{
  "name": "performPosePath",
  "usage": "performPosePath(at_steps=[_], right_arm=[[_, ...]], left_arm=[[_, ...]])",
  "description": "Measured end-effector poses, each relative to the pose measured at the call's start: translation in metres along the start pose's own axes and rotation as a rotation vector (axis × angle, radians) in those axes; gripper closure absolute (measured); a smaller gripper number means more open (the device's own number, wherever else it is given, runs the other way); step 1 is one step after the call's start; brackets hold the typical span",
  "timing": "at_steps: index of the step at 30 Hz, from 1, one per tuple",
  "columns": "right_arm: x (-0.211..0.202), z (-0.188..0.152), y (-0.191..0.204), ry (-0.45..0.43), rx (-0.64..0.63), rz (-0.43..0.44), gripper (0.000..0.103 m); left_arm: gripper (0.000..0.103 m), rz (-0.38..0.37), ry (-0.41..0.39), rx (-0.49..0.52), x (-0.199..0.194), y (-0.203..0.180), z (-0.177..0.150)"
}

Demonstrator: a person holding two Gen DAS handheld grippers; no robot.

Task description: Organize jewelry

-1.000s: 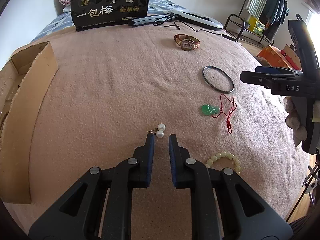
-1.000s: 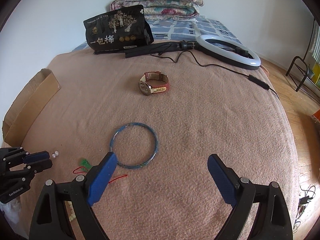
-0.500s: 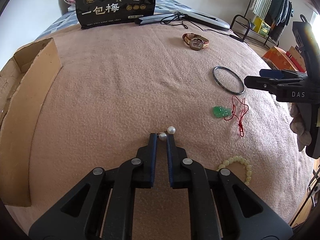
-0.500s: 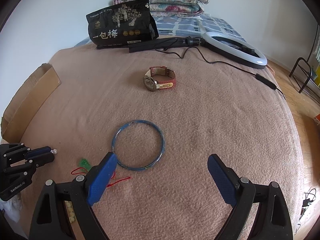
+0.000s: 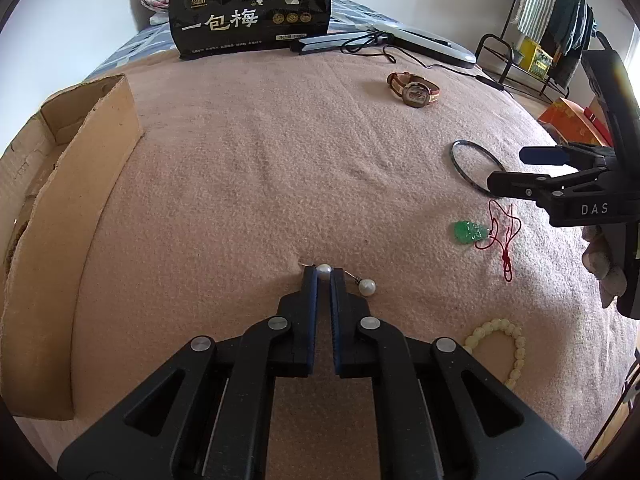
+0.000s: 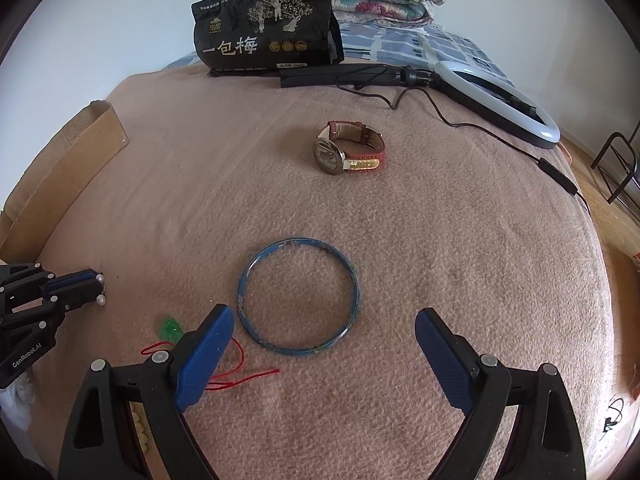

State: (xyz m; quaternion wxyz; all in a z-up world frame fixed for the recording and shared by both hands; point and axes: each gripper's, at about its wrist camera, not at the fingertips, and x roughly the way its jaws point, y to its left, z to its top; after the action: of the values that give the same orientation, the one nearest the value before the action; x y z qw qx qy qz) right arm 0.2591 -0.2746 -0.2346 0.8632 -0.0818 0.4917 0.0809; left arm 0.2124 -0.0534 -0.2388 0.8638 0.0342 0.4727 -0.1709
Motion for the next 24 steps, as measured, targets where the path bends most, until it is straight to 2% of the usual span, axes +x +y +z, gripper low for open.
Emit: performPosePath(at_steps=[7, 14, 17, 19, 22, 24], right_arm=[[0.01, 0.004, 0.009, 0.028, -0.02, 0.024, 0.009], [0.02, 0.006, 0.015, 0.05, -0.049, -0.018, 0.009], [0.022, 0.008, 0.013, 0.05, -0.042, -0.032, 0.003], [0.025, 0.009, 0.013, 0.052, -0.041, -0.035, 0.002], [0.027, 0.009, 0.011, 0.051, -0.026, -0.018, 0.005], [0.026, 0.01, 0.009, 0.05, -0.015, -0.001, 0.014]], left_arm=[[0.099, -0.012, -0.011, -0.002, -0.001, 0.003, -0.002], [0.098, -0.033, -0.012, 0.006, 0.0, 0.006, -0.001], [0.097, -0.029, -0.019, 0.016, 0.001, 0.004, 0.001], [0.097, -0.03, -0.026, 0.02, 0.002, 0.004, 0.001], [0.097, -0.05, -0.028, 0.002, 0.004, 0.008, 0.003], [0.097, -0.059, -0.029, -0.009, 0.004, 0.009, 0.003]])
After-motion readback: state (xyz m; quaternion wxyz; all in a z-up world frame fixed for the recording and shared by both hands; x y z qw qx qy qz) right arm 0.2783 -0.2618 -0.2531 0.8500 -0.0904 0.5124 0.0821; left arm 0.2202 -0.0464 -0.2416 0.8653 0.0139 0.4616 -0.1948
